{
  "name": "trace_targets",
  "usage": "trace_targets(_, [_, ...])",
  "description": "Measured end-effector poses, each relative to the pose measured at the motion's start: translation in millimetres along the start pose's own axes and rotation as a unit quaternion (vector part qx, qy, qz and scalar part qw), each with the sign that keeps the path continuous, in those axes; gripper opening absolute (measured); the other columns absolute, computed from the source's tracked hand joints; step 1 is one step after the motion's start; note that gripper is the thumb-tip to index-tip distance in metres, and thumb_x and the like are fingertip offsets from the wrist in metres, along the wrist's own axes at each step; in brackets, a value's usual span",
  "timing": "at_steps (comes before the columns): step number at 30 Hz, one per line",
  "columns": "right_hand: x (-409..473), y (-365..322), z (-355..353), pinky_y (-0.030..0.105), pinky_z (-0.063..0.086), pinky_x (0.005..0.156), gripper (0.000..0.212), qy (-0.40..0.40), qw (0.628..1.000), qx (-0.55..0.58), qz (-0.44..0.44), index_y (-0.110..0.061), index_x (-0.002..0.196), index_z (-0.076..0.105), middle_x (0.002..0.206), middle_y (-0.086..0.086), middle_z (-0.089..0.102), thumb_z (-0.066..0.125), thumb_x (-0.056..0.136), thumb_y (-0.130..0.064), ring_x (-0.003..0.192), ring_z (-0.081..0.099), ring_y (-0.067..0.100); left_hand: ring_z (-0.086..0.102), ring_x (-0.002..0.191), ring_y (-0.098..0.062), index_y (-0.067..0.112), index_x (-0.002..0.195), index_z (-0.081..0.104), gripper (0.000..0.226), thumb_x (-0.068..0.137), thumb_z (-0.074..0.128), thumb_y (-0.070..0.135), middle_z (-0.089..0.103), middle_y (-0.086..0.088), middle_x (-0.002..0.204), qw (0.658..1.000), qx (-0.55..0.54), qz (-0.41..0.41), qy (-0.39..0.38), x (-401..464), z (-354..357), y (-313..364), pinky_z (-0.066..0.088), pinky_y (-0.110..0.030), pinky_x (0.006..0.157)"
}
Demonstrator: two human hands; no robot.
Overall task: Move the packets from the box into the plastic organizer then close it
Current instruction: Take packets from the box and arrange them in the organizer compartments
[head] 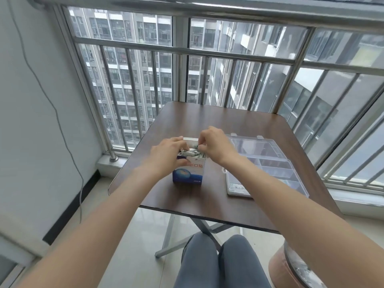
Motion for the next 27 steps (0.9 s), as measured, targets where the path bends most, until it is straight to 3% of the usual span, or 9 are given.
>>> trace_targets(4, [5.4,-3.9,0.8,0.039,0.049,0.078,0.017,-0.047,0.999,-0.018,-0.006,0.004,0.082,0.073,0.088,0.020,0.067,0.056,0.081,-0.002,0.087,0.060,0.032,0.036,0.134,-0.019,0.024,0.115,0.061,0.040,0.079,0.073,0.036,0.035,0.005,0.151,1.000,-0.019,-0.005,-0.009,1.3,2.1,-2.1,0.036,-0.041,0.104])
trace_targets(10, [10.9,-2.8,-0.2,0.041,0.055,0.070,0.011,-0.080,0.996,-0.025,0.003,0.002,0.082,0.072,0.083,0.017,0.069,0.063,0.078,-0.003,0.081,0.064,0.030,0.041,0.131,-0.023,0.013,0.115,0.061,0.041,0.078,0.075,0.025,0.040,-0.005,0.147,0.999,-0.034,0.009,-0.009,1.4,1.0,1.0,0.029,-0.025,0.099])
trace_targets(14, [8.7,-4.5,3.0,0.037,0.045,0.062,0.015,-0.042,0.997,-0.062,-0.003,-0.008,0.070,0.058,0.082,0.014,0.061,0.055,0.083,0.000,0.081,0.059,0.033,0.051,0.114,-0.026,0.013,0.117,0.054,0.050,0.074,0.078,0.021,0.056,-0.005,0.127,0.999,-0.044,0.014,0.005,0.2,1.7,2.4,0.042,-0.033,0.089])
trace_targets(19, [6.5,-2.2,2.6,0.035,0.040,0.062,0.014,-0.034,0.997,-0.065,-0.012,-0.007,0.073,0.052,0.090,0.015,0.062,0.048,0.085,-0.002,0.085,0.057,0.033,0.054,0.105,-0.027,0.018,0.124,0.047,0.061,0.072,0.079,0.018,0.062,-0.006,0.113,0.998,-0.061,0.015,0.020,-1.3,-0.4,2.7,0.046,-0.041,0.085])
trace_targets(23, [5.0,2.5,0.4,0.041,0.048,0.069,0.014,-0.031,0.999,-0.022,0.002,0.000,0.086,0.059,0.090,0.016,0.064,0.046,0.086,-0.003,0.084,0.058,0.034,0.054,0.107,-0.026,0.023,0.126,0.046,0.063,0.072,0.079,0.019,0.062,-0.002,0.115,0.998,-0.055,0.022,0.020,-1.0,2.0,2.3,0.047,-0.042,0.085])
trace_targets(27, [2.4,-0.8,-1.8,0.037,0.043,0.068,0.013,-0.027,0.999,-0.022,0.001,0.000,0.090,0.061,0.093,0.015,0.064,0.051,0.087,-0.007,0.087,0.057,0.031,0.052,0.110,-0.025,0.023,0.127,0.047,0.062,0.073,0.078,0.019,0.061,-0.002,0.117,0.998,-0.058,0.022,0.020,-0.8,2.5,1.9,0.046,-0.041,0.087])
Point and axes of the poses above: each hand's wrist, its own x-axis towards the middle knuckle, its own z-axis out of the palm, y = z × x, the point moved 5 cm from there along x, towards the middle knuckle
